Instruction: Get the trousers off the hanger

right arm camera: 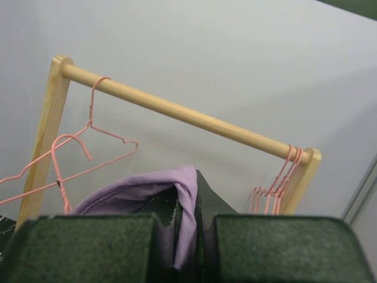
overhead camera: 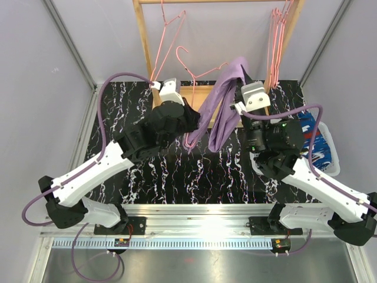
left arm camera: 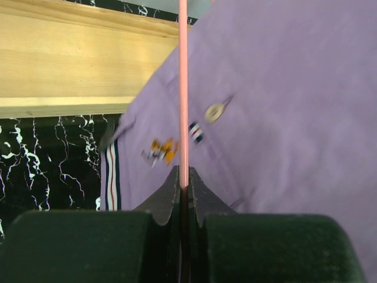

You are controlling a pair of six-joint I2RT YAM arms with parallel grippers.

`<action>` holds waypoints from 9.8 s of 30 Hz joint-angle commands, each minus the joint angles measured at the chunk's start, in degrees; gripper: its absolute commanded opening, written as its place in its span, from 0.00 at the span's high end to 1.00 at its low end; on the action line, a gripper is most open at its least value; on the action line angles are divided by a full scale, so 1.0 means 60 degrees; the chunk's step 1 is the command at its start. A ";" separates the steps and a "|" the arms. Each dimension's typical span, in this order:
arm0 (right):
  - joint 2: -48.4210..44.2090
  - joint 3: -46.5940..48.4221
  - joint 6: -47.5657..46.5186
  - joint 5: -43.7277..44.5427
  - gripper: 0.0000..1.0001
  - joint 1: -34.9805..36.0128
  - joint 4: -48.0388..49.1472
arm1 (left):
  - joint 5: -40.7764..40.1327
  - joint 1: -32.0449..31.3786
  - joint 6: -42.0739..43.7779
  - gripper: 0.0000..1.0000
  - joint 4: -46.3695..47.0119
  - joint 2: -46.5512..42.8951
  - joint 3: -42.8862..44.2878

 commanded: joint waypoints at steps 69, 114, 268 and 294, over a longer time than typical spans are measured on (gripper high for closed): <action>-0.3175 -0.1096 -0.2088 0.7512 1.00 -0.3019 -0.0717 | 0.0563 0.0091 0.1121 1.00 0.0194 -0.2314 -0.1341; 0.1527 -0.3499 0.8575 0.2929 0.86 -0.6346 -0.7308 | 0.1750 0.0164 0.2073 1.00 -0.0319 -0.1978 -0.0814; -0.6032 0.2024 0.9468 -0.2640 0.01 -0.7635 -1.7210 | -0.2924 0.3474 0.4051 0.01 -0.4742 -0.8496 -0.3657; -0.5842 0.1263 0.9366 -0.3534 0.01 -0.7635 -1.6361 | -0.1254 0.3474 0.4842 0.01 -0.3527 -1.0166 -0.4754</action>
